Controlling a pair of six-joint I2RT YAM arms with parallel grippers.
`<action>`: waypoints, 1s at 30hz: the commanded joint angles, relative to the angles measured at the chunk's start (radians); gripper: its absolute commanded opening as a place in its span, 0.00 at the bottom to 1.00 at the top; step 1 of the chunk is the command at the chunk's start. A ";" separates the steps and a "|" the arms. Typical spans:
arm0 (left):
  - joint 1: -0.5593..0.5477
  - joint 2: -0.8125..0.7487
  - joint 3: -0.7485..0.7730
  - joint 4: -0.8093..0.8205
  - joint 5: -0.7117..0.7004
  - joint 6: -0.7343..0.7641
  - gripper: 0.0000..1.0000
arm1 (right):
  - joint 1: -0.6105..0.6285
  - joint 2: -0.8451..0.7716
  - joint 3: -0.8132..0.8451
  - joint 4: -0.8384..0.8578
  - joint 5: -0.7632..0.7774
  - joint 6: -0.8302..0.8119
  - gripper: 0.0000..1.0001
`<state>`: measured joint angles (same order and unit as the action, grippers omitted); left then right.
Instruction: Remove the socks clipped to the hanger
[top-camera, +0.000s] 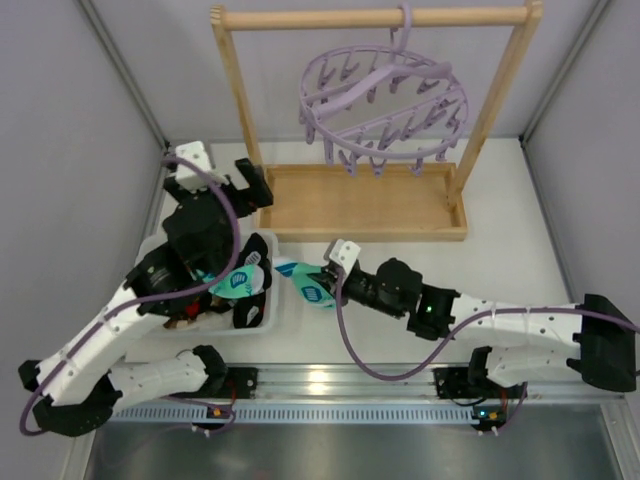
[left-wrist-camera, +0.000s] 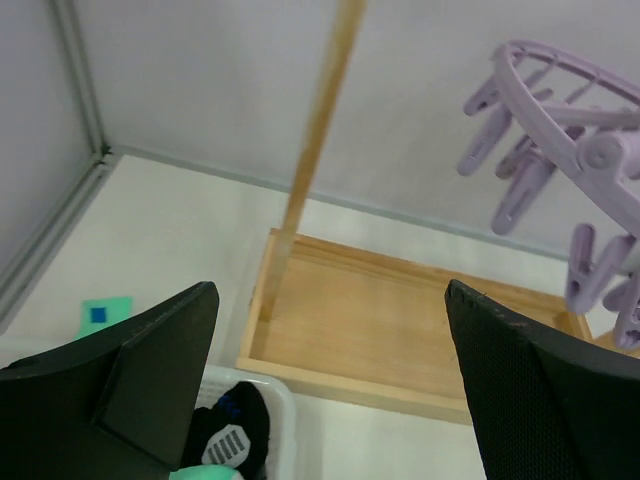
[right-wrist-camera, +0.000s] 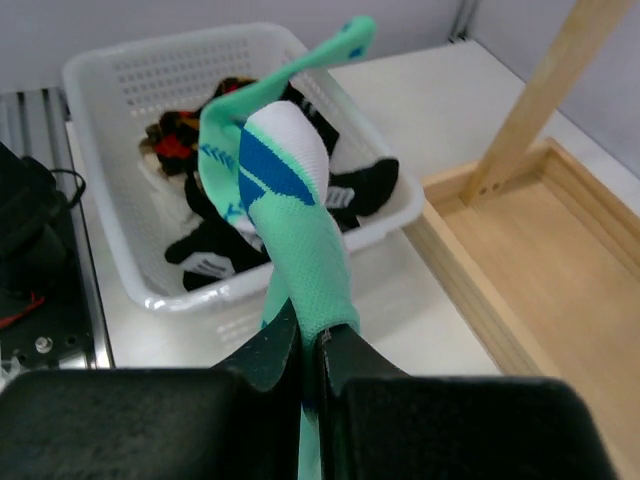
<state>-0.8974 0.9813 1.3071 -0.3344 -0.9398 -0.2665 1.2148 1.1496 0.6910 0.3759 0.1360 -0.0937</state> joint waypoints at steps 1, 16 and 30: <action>-0.001 -0.104 -0.003 -0.132 -0.152 -0.034 0.98 | 0.019 0.088 0.189 0.024 -0.169 -0.046 0.00; -0.001 -0.348 0.034 -0.265 -0.297 0.050 0.99 | 0.008 0.786 0.960 -0.194 -0.461 -0.078 0.11; -0.001 -0.406 -0.025 -0.265 -0.269 0.075 0.99 | 0.005 1.357 1.380 -0.319 -0.351 0.078 0.08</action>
<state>-0.8974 0.5777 1.2945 -0.5957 -1.2102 -0.2176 1.2140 2.4954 1.9949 0.1108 -0.2161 -0.0624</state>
